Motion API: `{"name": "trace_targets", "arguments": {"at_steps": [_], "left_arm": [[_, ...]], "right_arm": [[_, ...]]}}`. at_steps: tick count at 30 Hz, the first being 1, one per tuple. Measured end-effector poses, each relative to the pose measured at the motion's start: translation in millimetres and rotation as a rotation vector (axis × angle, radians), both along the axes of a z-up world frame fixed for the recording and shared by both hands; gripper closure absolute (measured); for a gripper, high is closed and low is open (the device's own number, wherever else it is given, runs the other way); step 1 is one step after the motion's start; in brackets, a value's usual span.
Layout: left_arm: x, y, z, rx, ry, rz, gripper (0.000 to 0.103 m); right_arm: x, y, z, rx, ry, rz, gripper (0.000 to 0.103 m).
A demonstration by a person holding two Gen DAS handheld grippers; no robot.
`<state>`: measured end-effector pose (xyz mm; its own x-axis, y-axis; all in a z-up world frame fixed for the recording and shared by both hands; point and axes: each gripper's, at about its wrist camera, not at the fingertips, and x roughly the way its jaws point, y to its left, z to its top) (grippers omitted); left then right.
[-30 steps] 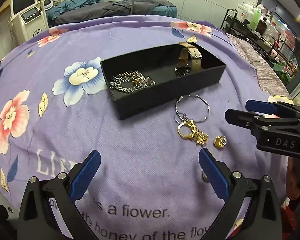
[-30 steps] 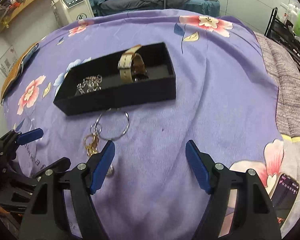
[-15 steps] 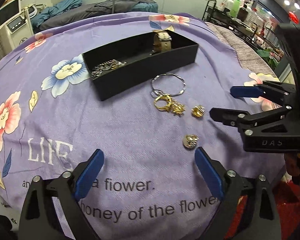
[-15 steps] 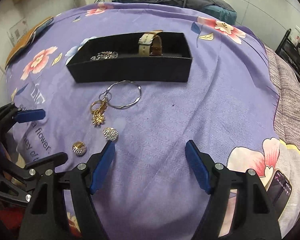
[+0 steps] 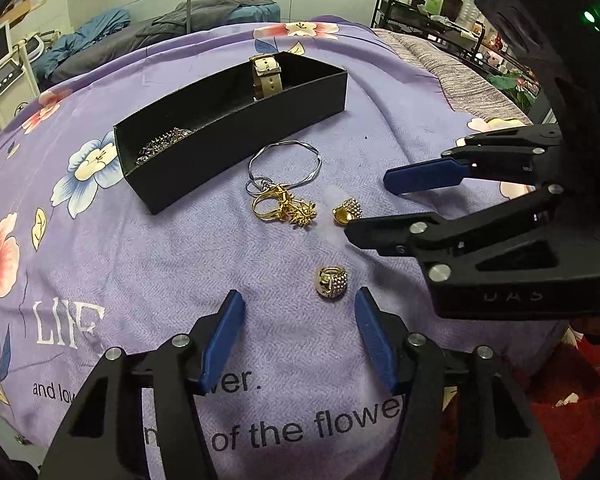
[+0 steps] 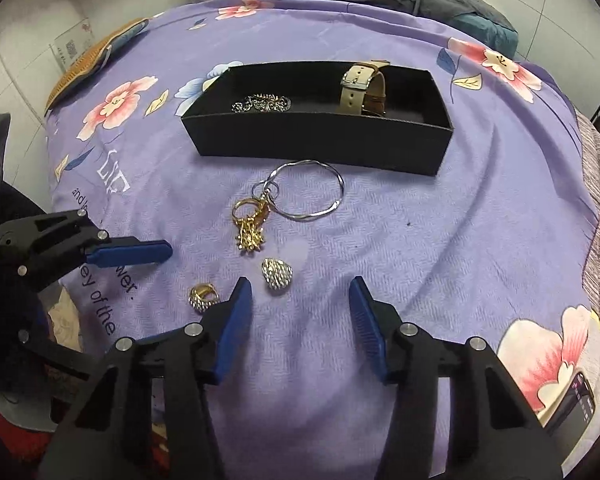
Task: Organize jewelry
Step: 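Grasp the gold ring with the left gripper while the right gripper grasps the rhinestone heart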
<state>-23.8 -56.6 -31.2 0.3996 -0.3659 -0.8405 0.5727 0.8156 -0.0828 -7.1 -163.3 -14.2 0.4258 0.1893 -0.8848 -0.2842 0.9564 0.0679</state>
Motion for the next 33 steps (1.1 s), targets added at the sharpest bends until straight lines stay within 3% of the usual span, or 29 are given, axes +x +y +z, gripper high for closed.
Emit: {"name": "trace_targets", "arguments": {"at_steps": [4, 6, 10, 15, 20, 23, 33], "left_arm": [[0, -1, 0, 0.002, -0.004, 0.001, 0.049], [1, -2, 1, 0.0, -0.008, 0.004, 0.05], [3, -6, 2, -0.002, -0.016, 0.008, 0.054], [5, -8, 2, -0.01, -0.02, 0.009, 0.06], [12, -5, 3, -0.029, -0.007, 0.05, 0.079], [16, 0, 3, -0.048, 0.013, 0.069, 0.085], [18, 8, 3, -0.064, 0.027, 0.092, 0.086]], "right_arm": [[9, 4, -2, -0.016, -0.003, 0.003, 0.066], [11, 3, -3, -0.037, -0.01, -0.007, 0.078], [13, -6, -2, -0.017, -0.001, -0.035, 0.087], [11, -14, -3, 0.017, 0.006, -0.06, 0.088], [11, -17, -2, 0.048, 0.013, -0.088, 0.088], [10, -19, -3, 0.066, 0.017, -0.099, 0.088], [6, -23, -2, 0.098, 0.027, -0.117, 0.088]]}}
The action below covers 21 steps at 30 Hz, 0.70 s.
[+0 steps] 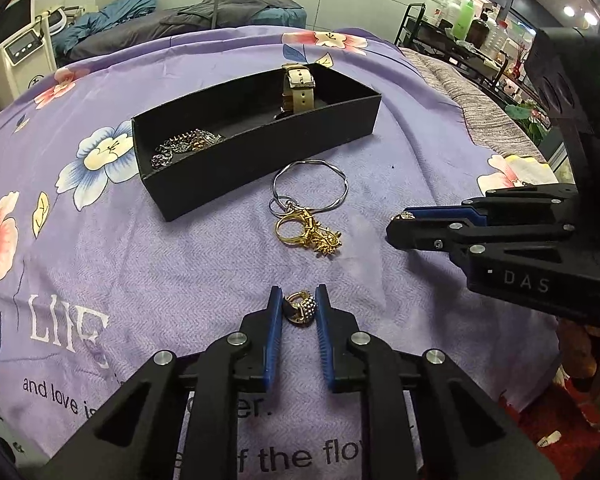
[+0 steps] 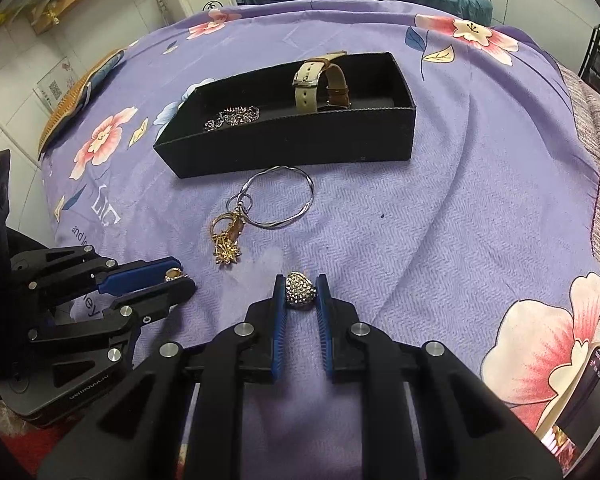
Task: Organize jewelry
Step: 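Grasp the gold ring with the left gripper while the right gripper grasps the rhinestone heart, then lower the gold ring into the box with the left gripper while the right gripper drops the heart inside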
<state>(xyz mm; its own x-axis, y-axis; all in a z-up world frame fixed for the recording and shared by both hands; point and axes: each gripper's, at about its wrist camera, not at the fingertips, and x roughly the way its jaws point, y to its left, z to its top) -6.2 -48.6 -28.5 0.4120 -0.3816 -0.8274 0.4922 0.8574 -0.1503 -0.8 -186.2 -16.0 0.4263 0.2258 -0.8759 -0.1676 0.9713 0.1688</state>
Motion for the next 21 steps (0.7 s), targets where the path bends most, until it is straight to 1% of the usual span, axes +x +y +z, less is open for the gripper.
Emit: {"name": "trace_targets", "arguments": {"at_steps": [9, 14, 21], "left_arm": [[4, 8, 2, 0.001, 0.005, 0.023, 0.086], [8, 10, 6, 0.011, -0.007, 0.029, 0.086], [27, 15, 23, 0.018, -0.065, 0.05, 0.086]], "right_arm": [[-6, 5, 4, 0.005, 0.0, 0.006, 0.088], [-5, 12, 12, 0.002, -0.017, 0.019, 0.088], [6, 20, 34, -0.016, -0.078, 0.022, 0.087]]}}
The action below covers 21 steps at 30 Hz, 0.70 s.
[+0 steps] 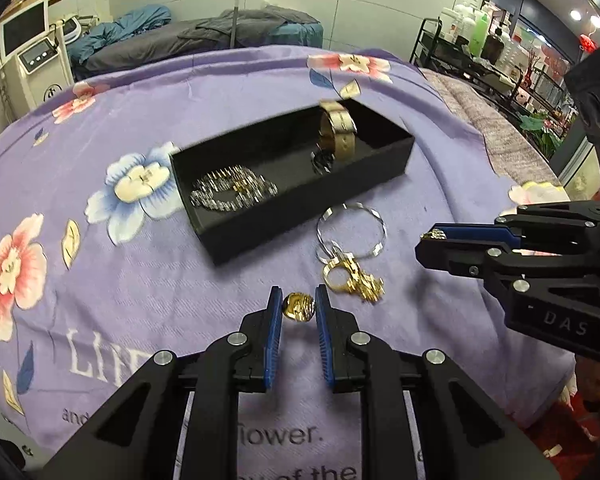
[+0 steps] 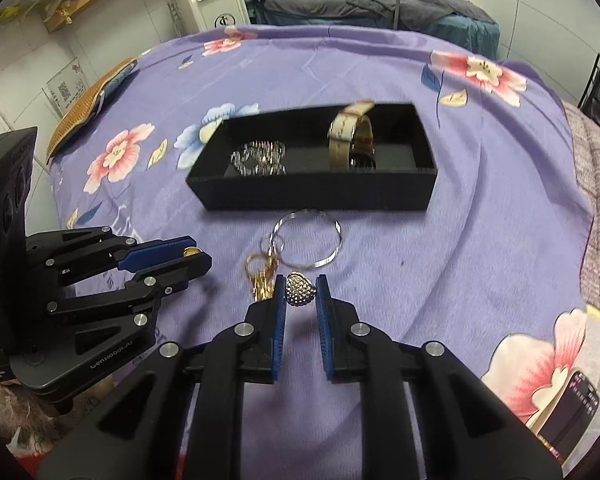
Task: Organize jewelry
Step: 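Lower the gold ring into the box with the left gripper while the right gripper drops the heart inside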
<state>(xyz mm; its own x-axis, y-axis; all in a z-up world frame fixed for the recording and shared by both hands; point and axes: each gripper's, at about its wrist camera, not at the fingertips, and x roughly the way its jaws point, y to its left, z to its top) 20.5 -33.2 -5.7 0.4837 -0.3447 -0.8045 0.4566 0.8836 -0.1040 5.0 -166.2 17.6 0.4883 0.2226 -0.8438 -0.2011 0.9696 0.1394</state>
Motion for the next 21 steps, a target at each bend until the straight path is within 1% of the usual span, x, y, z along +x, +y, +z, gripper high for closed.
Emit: {"name": "trace_targets", "arguments": {"at_steps": [4, 9, 12, 15, 18, 21], "left_arm": [[18, 6, 15, -0.011, -0.043, 0.03, 0.086], [35, 8, 28, -0.021, -0.077, 0.058, 0.086], [46, 7, 31, -0.023, -0.086, 0.068, 0.086], [57, 4, 33, -0.021, -0.094, 0.078, 0.086], [65, 1, 33, -0.011, -0.096, 0.085, 0.086], [70, 1, 30, -0.004, -0.093, 0.089, 0.086]], "right_arm": [[11, 1, 15, 0.002, -0.057, -0.038, 0.087], [25, -1, 25, 0.015, -0.087, -0.075, 0.087], [36, -1, 31, 0.016, -0.104, -0.087, 0.087], [49, 2, 36, -0.013, -0.127, -0.093, 0.087], [61, 1, 38, -0.017, -0.13, -0.108, 0.087], [71, -1, 37, -0.043, -0.147, -0.134, 0.087]]}}
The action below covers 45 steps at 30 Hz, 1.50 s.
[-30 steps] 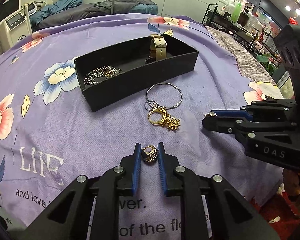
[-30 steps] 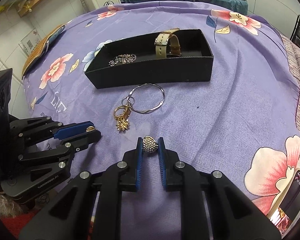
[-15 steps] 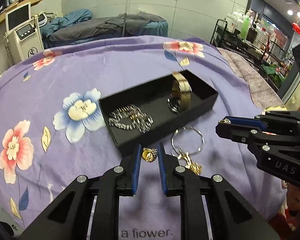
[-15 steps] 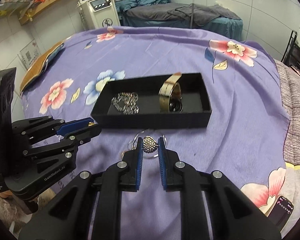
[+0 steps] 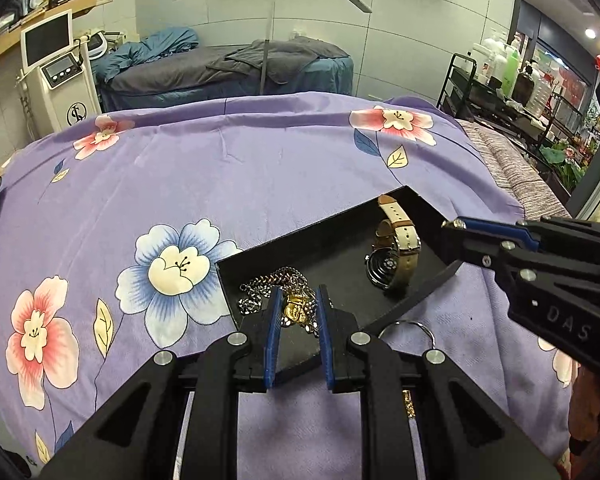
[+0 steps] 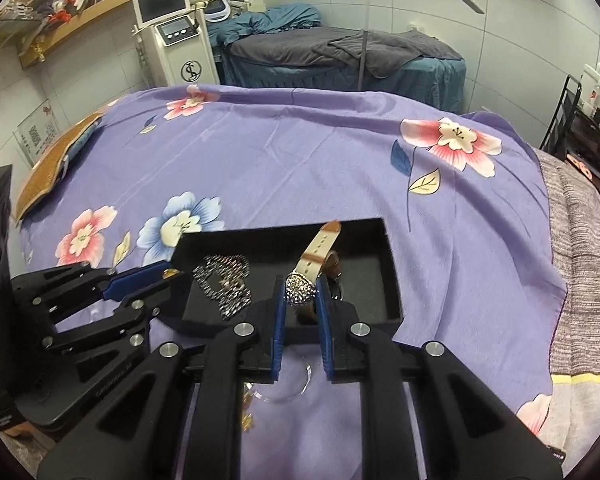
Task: Organize jewelry
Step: 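Lower the gold ring into the box with the left gripper while the right gripper drops the heart inside, then move both grippers toward the silver hoop with gold charms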
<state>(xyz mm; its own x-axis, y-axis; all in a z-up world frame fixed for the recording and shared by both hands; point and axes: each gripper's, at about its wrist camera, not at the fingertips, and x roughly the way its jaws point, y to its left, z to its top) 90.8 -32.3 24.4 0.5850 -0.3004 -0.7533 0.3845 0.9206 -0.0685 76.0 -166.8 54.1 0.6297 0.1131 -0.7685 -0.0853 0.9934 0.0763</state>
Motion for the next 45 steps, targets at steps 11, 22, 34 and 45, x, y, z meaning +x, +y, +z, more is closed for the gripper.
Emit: {"name": "trace_targets", "arguments": {"at_steps": [11, 22, 34, 45], "left_arm": [[4, 5, -7, 0.013, -0.003, 0.02, 0.061], [-17, 22, 7, -0.001, -0.043, 0.077, 0.02], [-63, 21, -16, -0.009, 0.048, 0.035, 0.008], [-83, 16, -42, 0.019, 0.096, 0.015, 0.008]], "right_arm": [[12, -10, -19, -0.006, 0.028, -0.036, 0.041], [-13, -13, -9, -0.027, -0.002, -0.048, 0.038], [-54, -12, -29, -0.038, 0.062, -0.022, 0.033], [-74, -18, -56, -0.023, 0.145, -0.011, 0.033]]}}
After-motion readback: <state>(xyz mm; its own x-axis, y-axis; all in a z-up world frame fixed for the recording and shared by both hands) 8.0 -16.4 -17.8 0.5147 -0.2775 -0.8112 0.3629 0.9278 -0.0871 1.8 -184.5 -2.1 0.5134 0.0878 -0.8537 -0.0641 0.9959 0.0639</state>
